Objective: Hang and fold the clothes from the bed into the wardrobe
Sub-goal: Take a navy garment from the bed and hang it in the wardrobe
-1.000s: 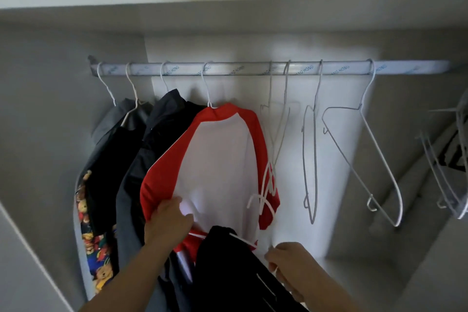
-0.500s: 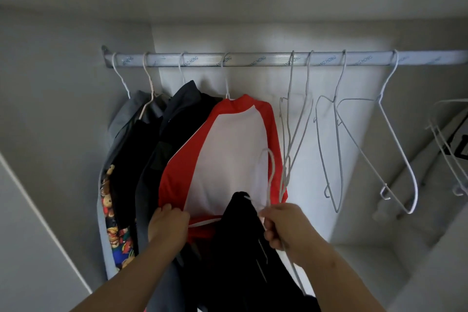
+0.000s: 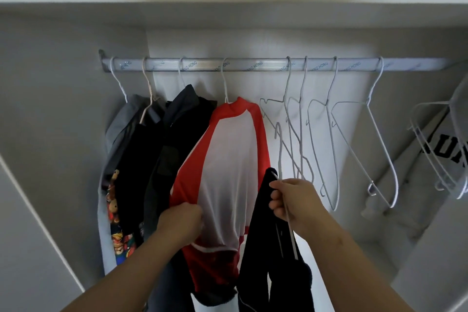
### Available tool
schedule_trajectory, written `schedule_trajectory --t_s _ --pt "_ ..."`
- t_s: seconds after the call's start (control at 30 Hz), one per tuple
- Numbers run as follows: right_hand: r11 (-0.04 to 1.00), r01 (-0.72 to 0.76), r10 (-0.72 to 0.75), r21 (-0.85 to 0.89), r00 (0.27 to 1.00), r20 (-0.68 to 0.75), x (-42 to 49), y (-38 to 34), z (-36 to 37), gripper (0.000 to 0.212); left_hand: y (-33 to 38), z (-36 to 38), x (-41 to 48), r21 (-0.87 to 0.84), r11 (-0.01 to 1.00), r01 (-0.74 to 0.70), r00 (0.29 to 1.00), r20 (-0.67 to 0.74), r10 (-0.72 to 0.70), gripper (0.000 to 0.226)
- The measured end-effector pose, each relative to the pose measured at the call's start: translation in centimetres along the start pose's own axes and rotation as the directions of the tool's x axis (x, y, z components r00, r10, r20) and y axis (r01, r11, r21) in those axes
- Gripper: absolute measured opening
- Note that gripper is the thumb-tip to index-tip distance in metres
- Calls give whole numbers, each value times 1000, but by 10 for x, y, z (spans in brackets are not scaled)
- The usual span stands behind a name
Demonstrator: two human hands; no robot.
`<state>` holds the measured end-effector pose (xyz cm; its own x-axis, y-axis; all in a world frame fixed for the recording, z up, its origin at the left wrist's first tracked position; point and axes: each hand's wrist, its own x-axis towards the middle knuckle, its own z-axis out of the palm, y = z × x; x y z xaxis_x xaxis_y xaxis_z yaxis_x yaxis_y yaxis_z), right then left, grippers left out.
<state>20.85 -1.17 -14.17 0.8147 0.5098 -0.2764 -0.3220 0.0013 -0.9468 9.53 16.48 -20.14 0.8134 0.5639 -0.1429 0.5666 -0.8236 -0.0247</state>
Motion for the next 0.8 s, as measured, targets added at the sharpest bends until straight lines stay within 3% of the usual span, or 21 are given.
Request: schedule_trajectory --t_s 0.17,0.33,0.4,0.53,0.6,0.67,0.8 --pt "997 63 -62 -34 998 33 5 -28 15 14 17 -55 2 -119 984 -130 934 -347 82 24" --pt "990 130 -134 56 988 77 14 -73 31 17 27 -105 15 -204 952 -227 704 -710 15 19" --pt "984 160 -168 81 981 100 20 -93 37 21 29 -117 27 -261 924 -280 694 -720 7 22" --pt "978 188 -199 91 970 140 35 -127 47 24 33 -122 55 -417 873 -252 854 -521 -3 36" --pt "980 185 -195 79 968 155 45 -139 50 23 33 -118 66 -619 750 -234 903 -424 -68 36" --pt "984 161 -171 71 972 160 59 -145 52 23 32 -111 73 -727 643 -243 905 -408 -120 34" --pt "994 103 -109 41 982 156 86 -147 57 24 39 -96 79 -759 589 -279 870 -459 -179 31"
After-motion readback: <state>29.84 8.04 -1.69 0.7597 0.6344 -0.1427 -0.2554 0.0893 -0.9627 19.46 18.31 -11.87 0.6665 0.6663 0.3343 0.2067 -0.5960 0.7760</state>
